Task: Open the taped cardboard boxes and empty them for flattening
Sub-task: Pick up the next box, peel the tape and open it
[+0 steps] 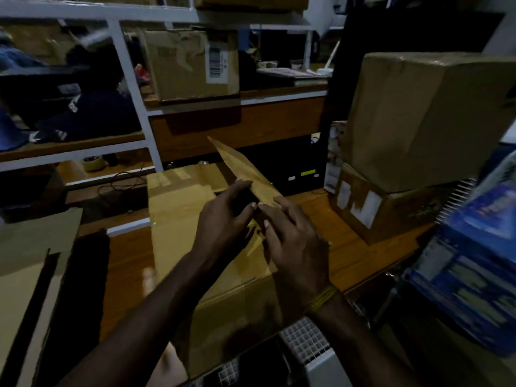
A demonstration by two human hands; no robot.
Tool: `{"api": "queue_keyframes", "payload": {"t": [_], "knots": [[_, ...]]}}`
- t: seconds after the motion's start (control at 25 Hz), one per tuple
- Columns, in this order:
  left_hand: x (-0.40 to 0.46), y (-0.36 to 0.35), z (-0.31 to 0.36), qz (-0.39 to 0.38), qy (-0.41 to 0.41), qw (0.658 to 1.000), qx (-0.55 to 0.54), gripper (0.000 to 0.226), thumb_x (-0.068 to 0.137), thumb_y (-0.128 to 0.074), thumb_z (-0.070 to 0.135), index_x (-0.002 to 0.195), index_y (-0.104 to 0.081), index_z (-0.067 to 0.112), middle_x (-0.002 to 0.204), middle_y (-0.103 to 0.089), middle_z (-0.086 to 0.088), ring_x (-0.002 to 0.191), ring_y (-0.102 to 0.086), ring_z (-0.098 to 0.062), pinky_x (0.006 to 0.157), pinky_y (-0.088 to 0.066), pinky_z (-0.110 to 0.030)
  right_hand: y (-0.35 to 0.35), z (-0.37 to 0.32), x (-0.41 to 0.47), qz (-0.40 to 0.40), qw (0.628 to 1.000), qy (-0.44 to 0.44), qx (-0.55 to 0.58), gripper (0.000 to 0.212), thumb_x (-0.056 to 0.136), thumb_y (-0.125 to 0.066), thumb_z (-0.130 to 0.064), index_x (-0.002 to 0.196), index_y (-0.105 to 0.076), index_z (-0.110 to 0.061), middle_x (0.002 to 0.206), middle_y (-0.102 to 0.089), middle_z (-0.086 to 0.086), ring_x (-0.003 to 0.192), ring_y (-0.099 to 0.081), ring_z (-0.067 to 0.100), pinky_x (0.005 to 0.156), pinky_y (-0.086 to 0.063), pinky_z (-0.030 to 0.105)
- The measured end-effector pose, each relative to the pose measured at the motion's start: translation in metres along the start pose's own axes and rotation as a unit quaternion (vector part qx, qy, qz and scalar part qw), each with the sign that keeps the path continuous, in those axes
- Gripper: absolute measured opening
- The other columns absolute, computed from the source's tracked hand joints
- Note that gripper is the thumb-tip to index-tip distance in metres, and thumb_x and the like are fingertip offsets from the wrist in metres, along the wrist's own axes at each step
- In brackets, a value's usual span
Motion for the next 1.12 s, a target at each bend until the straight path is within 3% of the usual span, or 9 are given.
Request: {"api": "queue_keyframes", "payload": {"t": [0.12, 0.24, 0.36, 0.48, 0.64, 0.72, 0.88, 1.04, 1.12], "knots": [[0.013, -0.024, 0.019, -0.022, -0.071, 0.997, 0.028, 0.059, 0.093, -0.066, 0.028, 0.140, -0.038, 0.048, 0.146, -0.050, 0.008, 0.123, -0.057, -0.007, 0.090, -0.058, -0.032, 0.006, 0.017, -0.008, 0.081, 0.994, 0.028, -0.065, 0.063, 0.090, -0.067, -0.011, 0.147, -0.040, -0.019, 0.156, -0.030, 0.014, 0.141, -0.038, 0.029, 0.099, -0.051, 0.037], [0.016, -0.054, 0.025, -0.093, -0.125, 0.985, 0.069, 0.086, 0.092, -0.067, 0.026, 0.154, -0.010, 0.043, 0.164, -0.014, 0.012, 0.139, -0.032, 0.000, 0.102, -0.040, -0.013, -0.004, 0.041, -0.014, 0.045, 0.982, -0.011, -0.182, 0.079, 0.088, -0.072, -0.018, 0.153, -0.029, -0.008, 0.161, 0.000, 0.023, 0.151, -0.008, 0.039, 0.114, -0.035, 0.052], [0.018, -0.080, 0.024, -0.152, -0.171, 0.960, 0.162, 0.097, 0.091, -0.066, 0.024, 0.154, 0.004, 0.047, 0.164, 0.008, 0.019, 0.146, -0.018, -0.004, 0.098, -0.049, -0.025, -0.011, 0.063, -0.018, -0.026, 0.969, -0.075, -0.233, 0.092, 0.085, -0.070, -0.037, 0.156, -0.020, -0.007, 0.159, 0.023, 0.024, 0.149, 0.011, 0.041, 0.120, -0.013, 0.055], [0.024, -0.101, 0.010, -0.220, -0.200, 0.919, 0.258, 0.092, 0.093, -0.063, 0.022, 0.154, 0.001, 0.048, 0.165, 0.009, 0.016, 0.152, -0.007, -0.021, 0.096, -0.052, -0.041, -0.012, 0.078, -0.024, -0.061, 0.954, -0.150, -0.253, 0.090, 0.089, -0.056, -0.050, 0.157, -0.016, -0.008, 0.155, 0.032, 0.024, 0.148, 0.020, 0.040, 0.120, -0.007, 0.058], [0.033, -0.120, -0.015, -0.287, -0.197, 0.888, 0.302, 0.058, 0.102, -0.049, 0.025, 0.155, -0.025, 0.034, 0.164, -0.017, -0.003, 0.151, -0.010, -0.029, 0.121, -0.021, -0.046, -0.022, 0.095, -0.028, -0.143, 0.937, -0.199, -0.250, 0.080, 0.092, -0.030, -0.058, 0.156, -0.023, -0.011, 0.160, 0.017, 0.027, 0.148, 0.022, 0.038, 0.119, 0.006, 0.059], [0.034, -0.125, -0.020, -0.296, -0.203, 0.883, 0.302, 0.047, 0.105, -0.043, 0.023, 0.151, -0.038, 0.027, 0.161, -0.027, -0.009, 0.151, -0.017, -0.025, 0.124, -0.012, -0.043, -0.027, 0.104, -0.034, -0.200, 0.929, -0.236, -0.203, 0.080, 0.091, -0.023, -0.060, 0.157, -0.018, -0.014, 0.162, 0.002, 0.027, 0.150, 0.013, 0.038, 0.120, 0.005, 0.057], [0.035, -0.126, -0.030, -0.283, -0.193, 0.886, 0.314, 0.041, 0.104, -0.040, 0.025, 0.145, -0.046, 0.026, 0.157, -0.032, -0.008, 0.146, -0.028, -0.028, 0.119, -0.027, -0.042, -0.025, 0.108, -0.039, -0.185, 0.938, -0.267, -0.122, 0.074, 0.089, -0.033, -0.059, 0.152, -0.030, -0.020, 0.150, -0.037, 0.016, 0.138, -0.035, 0.032, 0.111, -0.031, 0.046], [0.037, -0.127, -0.026, -0.283, -0.187, 0.883, 0.325, 0.042, 0.098, -0.044, 0.015, 0.138, -0.050, 0.028, 0.150, -0.038, -0.004, 0.130, -0.046, -0.025, 0.097, -0.047, -0.036, -0.023, 0.110, -0.035, -0.179, 0.941, -0.258, -0.124, 0.067, 0.086, -0.034, -0.057, 0.143, -0.039, -0.022, 0.138, -0.047, 0.011, 0.124, -0.046, 0.029, 0.099, -0.039, 0.044], [0.037, -0.126, -0.021, -0.286, -0.170, 0.879, 0.342, 0.041, 0.101, -0.043, 0.020, 0.139, -0.048, 0.033, 0.152, -0.036, -0.001, 0.135, -0.043, -0.024, 0.099, -0.045, -0.039, -0.021, 0.110, -0.036, -0.179, 0.943, -0.249, -0.131, 0.070, 0.086, -0.026, -0.058, 0.144, -0.039, -0.022, 0.142, -0.045, 0.013, 0.128, -0.044, 0.030, 0.102, -0.038, 0.046]]}}
Point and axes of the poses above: each hand's wrist, its own x-axis towards the middle knuckle, its own y-axis out of the back of the hand, z = x × y, the point moved 6 cm from there along x, towards the middle knuckle
